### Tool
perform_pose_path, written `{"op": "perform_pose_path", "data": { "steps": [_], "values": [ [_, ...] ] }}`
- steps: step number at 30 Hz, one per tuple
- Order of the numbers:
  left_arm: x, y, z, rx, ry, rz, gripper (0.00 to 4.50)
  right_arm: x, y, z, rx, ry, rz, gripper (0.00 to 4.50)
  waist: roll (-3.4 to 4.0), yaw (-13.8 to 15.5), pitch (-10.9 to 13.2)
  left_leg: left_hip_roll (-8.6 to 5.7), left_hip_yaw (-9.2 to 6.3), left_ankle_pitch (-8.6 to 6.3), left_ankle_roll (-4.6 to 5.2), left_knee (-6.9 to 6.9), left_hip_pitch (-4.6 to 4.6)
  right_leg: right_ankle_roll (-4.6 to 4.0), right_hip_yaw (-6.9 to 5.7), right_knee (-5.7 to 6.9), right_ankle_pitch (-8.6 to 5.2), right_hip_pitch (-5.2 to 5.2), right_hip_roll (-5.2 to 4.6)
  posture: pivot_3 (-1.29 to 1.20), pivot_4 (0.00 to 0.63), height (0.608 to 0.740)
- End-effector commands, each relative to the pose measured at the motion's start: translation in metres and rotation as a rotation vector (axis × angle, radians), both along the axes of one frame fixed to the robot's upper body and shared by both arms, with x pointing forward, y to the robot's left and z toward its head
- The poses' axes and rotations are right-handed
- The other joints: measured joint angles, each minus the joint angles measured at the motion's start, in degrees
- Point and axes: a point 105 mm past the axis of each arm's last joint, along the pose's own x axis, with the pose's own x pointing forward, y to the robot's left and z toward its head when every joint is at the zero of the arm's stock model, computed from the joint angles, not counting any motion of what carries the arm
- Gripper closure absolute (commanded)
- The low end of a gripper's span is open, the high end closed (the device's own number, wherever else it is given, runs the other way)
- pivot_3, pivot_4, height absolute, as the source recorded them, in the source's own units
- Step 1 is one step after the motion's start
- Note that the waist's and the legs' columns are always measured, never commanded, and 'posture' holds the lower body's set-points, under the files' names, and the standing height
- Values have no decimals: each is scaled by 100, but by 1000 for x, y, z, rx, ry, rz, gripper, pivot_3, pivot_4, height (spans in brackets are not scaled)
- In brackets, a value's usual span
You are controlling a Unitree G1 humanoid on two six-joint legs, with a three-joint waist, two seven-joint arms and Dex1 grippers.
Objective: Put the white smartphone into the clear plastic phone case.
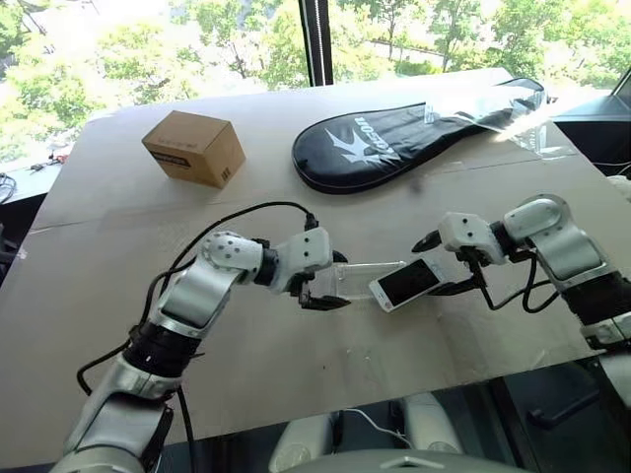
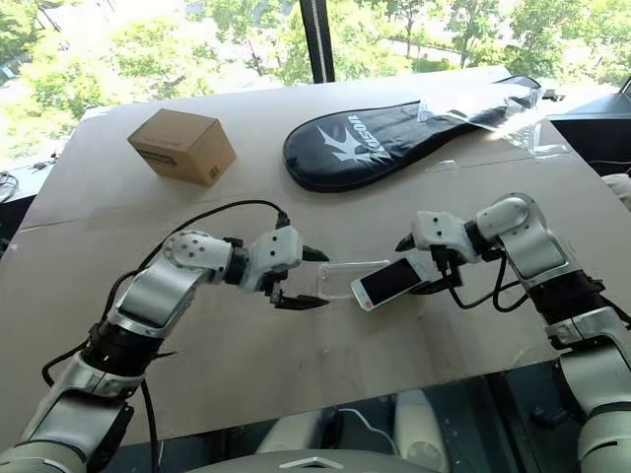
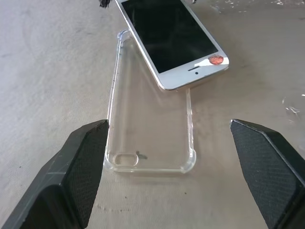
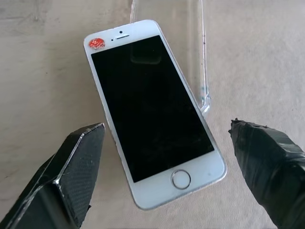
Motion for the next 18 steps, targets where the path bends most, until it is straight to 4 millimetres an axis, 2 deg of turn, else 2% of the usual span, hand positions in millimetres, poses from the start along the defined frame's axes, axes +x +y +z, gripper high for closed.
{"op": "perform_pose_path", "data": {
  "steps": [1, 8, 18],
  "values": [
    [-10, -1, 19, -23, -36, -8, 356, 1, 0, 5, -41, -34, 70, 0, -1, 4, 1, 0, 0, 0, 0, 0, 0, 0, 0, 0, 0, 0, 0, 0, 150, 740],
    [-16, -2, 26, -39, -41, 18, 356, 2, 0, 1, -88, -34, 122, 0, -1, -1, 2, 0, -1, 0, 0, -1, 0, 0, -2, 0, 0, 0, 1, 0, 150, 740],
    [-18, 0, 20, -33, -29, 33, 356, 7, 4, -3, -119, -51, 146, 0, -2, -4, 3, 1, -1, 0, 0, -2, 0, 0, -1, 0, 0, 0, 2, 0, 150, 740]
  ]
}}
